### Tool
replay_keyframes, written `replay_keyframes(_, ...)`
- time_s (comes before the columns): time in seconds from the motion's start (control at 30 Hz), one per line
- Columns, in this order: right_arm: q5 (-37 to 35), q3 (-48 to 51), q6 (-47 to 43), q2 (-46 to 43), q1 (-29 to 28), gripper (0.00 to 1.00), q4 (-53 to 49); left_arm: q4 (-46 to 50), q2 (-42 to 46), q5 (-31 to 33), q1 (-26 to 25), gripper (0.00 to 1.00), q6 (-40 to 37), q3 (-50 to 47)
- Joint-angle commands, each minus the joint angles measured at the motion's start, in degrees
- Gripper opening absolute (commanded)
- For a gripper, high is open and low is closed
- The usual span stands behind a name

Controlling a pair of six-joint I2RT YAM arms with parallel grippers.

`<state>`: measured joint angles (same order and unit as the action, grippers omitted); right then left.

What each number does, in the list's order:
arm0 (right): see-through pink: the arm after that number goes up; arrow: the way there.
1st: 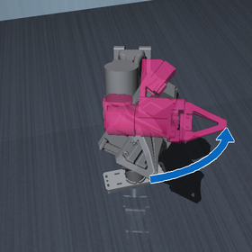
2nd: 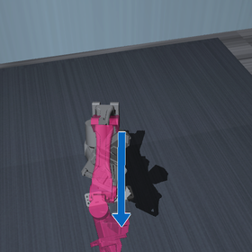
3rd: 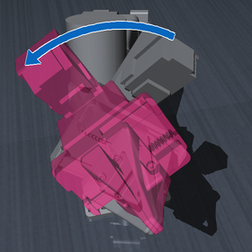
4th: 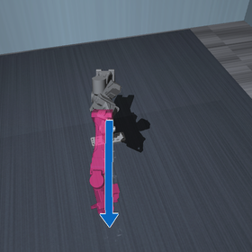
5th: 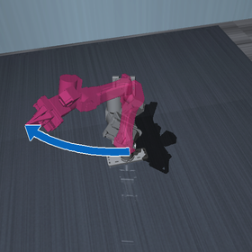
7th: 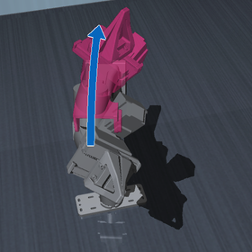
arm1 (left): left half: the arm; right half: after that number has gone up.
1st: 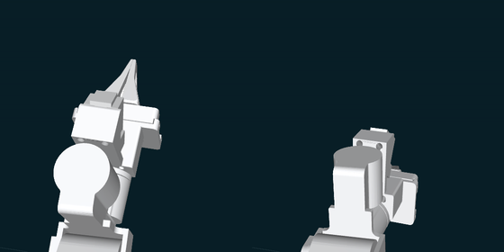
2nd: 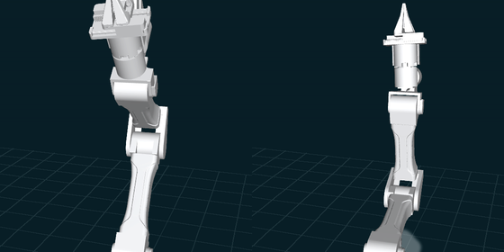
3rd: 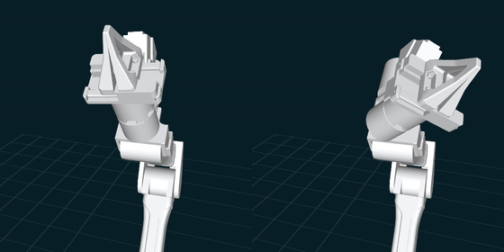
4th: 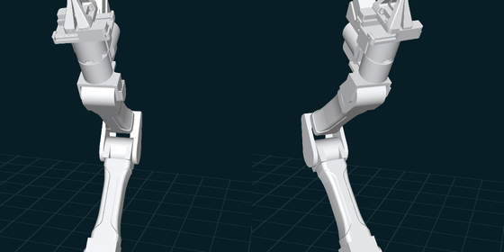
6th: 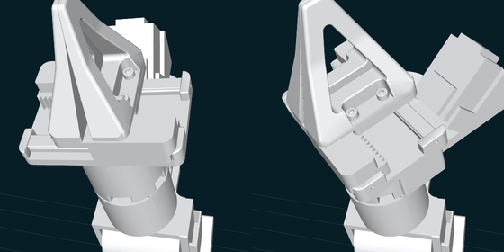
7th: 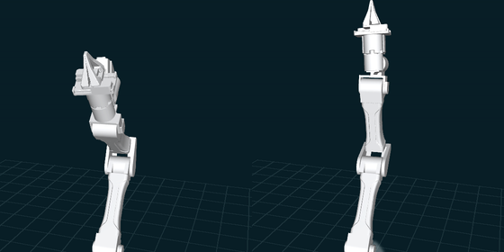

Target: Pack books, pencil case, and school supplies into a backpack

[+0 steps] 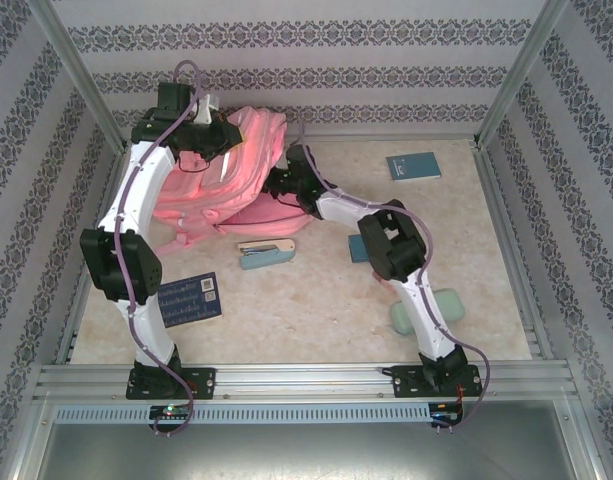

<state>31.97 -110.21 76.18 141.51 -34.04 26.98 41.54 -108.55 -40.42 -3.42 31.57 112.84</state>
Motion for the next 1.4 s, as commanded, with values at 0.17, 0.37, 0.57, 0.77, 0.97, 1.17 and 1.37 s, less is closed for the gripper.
replay_keyframes(0.17, -5.63, -16.18, -1.64, 9.75, -3.56, 0.0, -14.23, -3.14, 6.6, -4.85, -1.06, 0.0, 0.2, 0.08)
replay_keyframes(0.37, -7.47, -18.04, -6.58, 10.3, -4.04, 0.15, -26.27, -2.39, 6.19, -4.78, -1.06, 0.0, -0.58, 0.03)
replay_keyframes(0.57, -7.6, -9.43, -9.38, 3.06, -2.86, 0.53, -27.46, -0.57, 5.59, -3.0, -1.0, 0.0, -2.72, 0.09)
replay_keyframes(0.77, -7.61, 1.65, -13.24, -7.67, -1.18, 0.56, -27.09, 1.9, 4.84, 1.51, -1.03, 0.0, -6.12, -1.0)
replay_keyframes(0.97, -7.98, 16.17, -18.71, -20.17, 1.32, 0.56, -28.47, 1.76, 4.4, 6.6, -1.12, 0.0, -9.99, -5.4)
replay_keyframes(1.17, -12.08, 29.35, -28.43, -33.62, 6.21, 0.56, -36.22, 2.13, 2.27, 12.9, -2.24, 0.0, -15.6, -9.63)
replay_keyframes(1.37, -18.04, 36.71, -34.4, -40.27, 15.74, 0.56, -41.22, 0.74, -0.4, 13.62, -4.5, 0.0, -17.28, -12.65)
